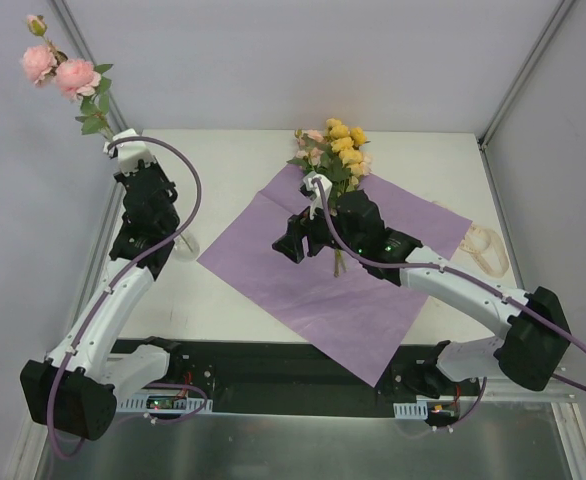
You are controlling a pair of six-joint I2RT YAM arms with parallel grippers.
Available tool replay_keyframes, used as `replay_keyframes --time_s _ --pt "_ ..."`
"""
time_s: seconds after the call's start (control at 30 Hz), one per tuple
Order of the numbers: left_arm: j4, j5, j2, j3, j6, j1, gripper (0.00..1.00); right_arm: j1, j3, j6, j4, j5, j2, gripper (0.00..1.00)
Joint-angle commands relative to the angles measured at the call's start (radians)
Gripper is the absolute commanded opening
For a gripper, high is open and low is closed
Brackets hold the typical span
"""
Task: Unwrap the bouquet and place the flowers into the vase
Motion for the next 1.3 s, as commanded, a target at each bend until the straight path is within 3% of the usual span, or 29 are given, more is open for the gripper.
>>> replay_keyframes --time_s 0.0,0.07,0.13,0.33,0.47,0.63,0.67,0.7,0.8,1.0,1.13,1.2,1.27 --pt "-0.018 -0.003 -0.009 0.034 0.016 0.013 0.01 -0.004 0.032 0.000 0.041 -0.014 0.002 0.70" --pt "-0.043 0.001 -0.022 0.027 -0.008 0.013 0.08 -0.006 0.033 -0.003 0.041 -0.013 0.002 0.70" --pt "-0.107 0.006 -0.056 0.024 -0.043 0.013 0.28 -0.007 0.033 -0.002 0.041 -0.014 0.005 0.70" --pt "-0.265 0.154 -0.191 -0.009 -0.160 0.013 0.66 -0.010 0.036 0.000 0.041 -0.016 0.017 0.70" --pt "-0.348 0.389 -0.251 0.002 -0.189 0.013 0.78 -0.021 0.035 -0.002 0.036 -0.016 0.022 0.70" --pt "-0.440 0.716 -0.211 0.056 -0.226 0.013 0.82 -0.059 0.050 -0.002 -0.016 0.001 0.051 0.71" --pt "-0.445 0.763 -0.199 0.077 -0.235 0.013 0.86 -0.070 0.065 0.003 -0.028 0.001 0.060 0.71" --pt "-0.477 0.788 -0.168 0.091 -0.247 0.013 0.98 -0.091 0.070 0.009 -0.037 -0.006 0.068 0.71" --pt "-0.500 0.848 -0.118 0.137 -0.281 0.013 0.99 -0.143 0.110 0.030 -0.088 -0.002 0.105 0.72" --pt "-0.508 1.059 -0.010 0.261 -0.343 0.013 0.98 -0.280 0.274 -0.019 -0.425 0.050 0.238 0.81" --pt "-0.500 1.253 0.128 0.377 -0.358 0.013 0.97 -0.331 0.424 -0.082 -0.633 0.099 0.397 0.82" --pt "-0.499 1.406 0.238 0.414 -0.364 0.013 0.94 -0.334 0.490 -0.125 -0.684 0.167 0.478 0.81" --pt "-0.497 1.497 0.336 0.453 -0.370 0.009 0.84 -0.335 0.564 -0.140 -0.718 0.219 0.523 0.78"
